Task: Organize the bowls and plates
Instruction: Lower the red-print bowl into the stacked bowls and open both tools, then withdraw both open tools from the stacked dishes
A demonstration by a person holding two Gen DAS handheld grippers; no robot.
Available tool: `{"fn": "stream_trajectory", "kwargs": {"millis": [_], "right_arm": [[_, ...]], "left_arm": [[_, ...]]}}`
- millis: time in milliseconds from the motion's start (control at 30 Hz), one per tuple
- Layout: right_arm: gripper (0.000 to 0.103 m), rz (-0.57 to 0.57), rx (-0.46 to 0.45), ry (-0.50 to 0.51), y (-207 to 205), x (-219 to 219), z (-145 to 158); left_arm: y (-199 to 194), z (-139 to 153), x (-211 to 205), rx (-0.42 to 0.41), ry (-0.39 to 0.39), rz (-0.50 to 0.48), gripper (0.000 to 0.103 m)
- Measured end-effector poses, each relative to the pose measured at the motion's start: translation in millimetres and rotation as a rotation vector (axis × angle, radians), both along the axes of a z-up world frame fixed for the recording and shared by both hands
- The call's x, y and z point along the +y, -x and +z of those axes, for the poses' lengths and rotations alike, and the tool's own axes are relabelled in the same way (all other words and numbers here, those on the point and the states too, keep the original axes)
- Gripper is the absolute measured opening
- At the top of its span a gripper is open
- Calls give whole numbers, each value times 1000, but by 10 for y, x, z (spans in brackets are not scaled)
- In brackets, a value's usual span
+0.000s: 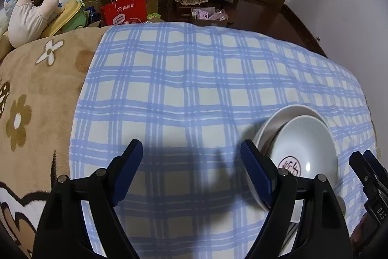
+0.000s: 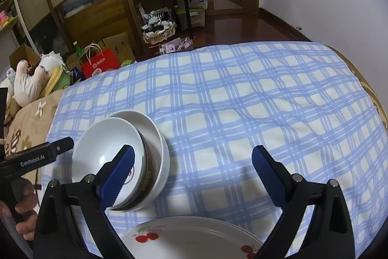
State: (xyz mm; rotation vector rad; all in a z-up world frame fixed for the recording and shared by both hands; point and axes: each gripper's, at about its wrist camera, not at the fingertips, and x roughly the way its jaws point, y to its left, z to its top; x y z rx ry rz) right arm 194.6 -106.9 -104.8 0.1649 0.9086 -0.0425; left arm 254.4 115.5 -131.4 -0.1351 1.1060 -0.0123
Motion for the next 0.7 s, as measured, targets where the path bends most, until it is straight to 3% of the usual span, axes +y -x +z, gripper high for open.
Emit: {"fn": "stream_trajectory", "kwargs": {"millis": [433, 700], "right_arm": [[102, -41, 71, -19, -36, -89, -209], [102, -61, 100, -23, -51, -75, -309]], "left_arm": [[-26, -132, -45, 70, 49, -41, 82], [-2, -100, -44, 65, 76, -58, 82]]}}
